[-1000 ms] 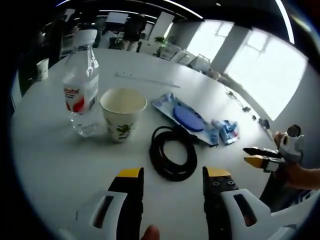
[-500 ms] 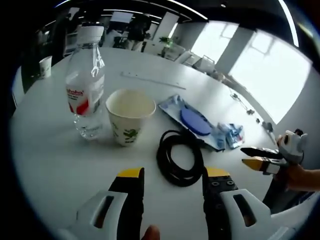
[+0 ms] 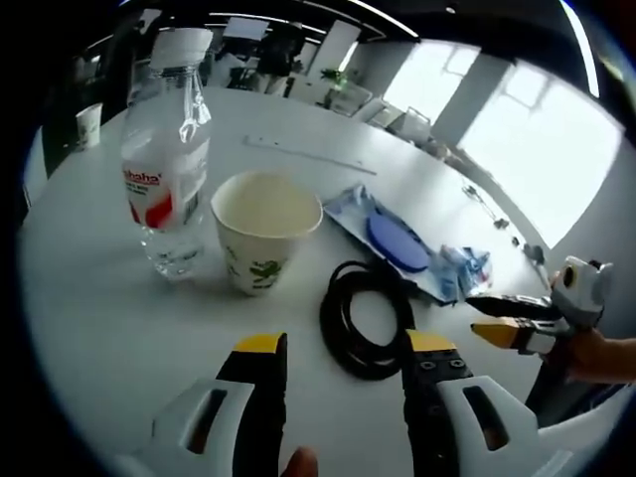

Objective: Arrange the tabletop items into an orderly group along one side of the table until the central work area is clear of visible clutter.

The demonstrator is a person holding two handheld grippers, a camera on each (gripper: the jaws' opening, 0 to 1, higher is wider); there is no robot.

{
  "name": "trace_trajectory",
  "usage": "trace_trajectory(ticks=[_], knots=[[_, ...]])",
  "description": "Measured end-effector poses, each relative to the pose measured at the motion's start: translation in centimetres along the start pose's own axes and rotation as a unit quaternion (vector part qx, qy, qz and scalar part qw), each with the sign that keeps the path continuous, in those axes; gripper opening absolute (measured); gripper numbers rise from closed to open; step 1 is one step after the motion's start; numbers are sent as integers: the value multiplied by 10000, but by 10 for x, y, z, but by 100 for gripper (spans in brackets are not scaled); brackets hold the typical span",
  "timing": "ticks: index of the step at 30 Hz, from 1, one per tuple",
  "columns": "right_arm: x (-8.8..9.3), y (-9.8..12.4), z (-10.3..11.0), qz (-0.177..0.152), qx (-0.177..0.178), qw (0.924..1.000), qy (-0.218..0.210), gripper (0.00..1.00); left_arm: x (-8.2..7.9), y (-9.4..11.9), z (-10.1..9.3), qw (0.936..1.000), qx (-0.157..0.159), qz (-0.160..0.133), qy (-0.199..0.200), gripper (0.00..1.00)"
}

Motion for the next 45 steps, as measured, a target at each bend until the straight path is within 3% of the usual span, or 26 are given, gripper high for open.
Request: trace_trajectory(ticks=[17, 24, 27, 33, 45], knots=[[2, -20, 14, 149, -156, 9998, -27, 36, 4, -15, 2, 9999, 75, 125, 58, 41], [5, -22, 27, 55, -132, 9998, -100, 29, 4, -20, 0, 9999, 82, 133, 69, 41], [11, -30, 35, 268, -262, 9992, -132, 29, 4, -21, -1, 9998, 96, 138, 77, 41], [7, -40, 42, 300, -307, 9989, -183, 29, 3, -21, -1, 9998, 78, 147, 75, 40], [3, -54, 37, 414, -144, 9987, -270, 31, 3, -23, 2, 9998, 76, 181, 96, 39]])
Point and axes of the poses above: the point that each gripper's makers call its tool centre point, and the gripper's own axes: y roughly backward along the fingers, z roughly to its left, x roughly out of its underside, the point moved 5 cm from there along y, roughly backward along the fingers, and after that the axes turned 9 degrees about -y, right-handed, at the moved point
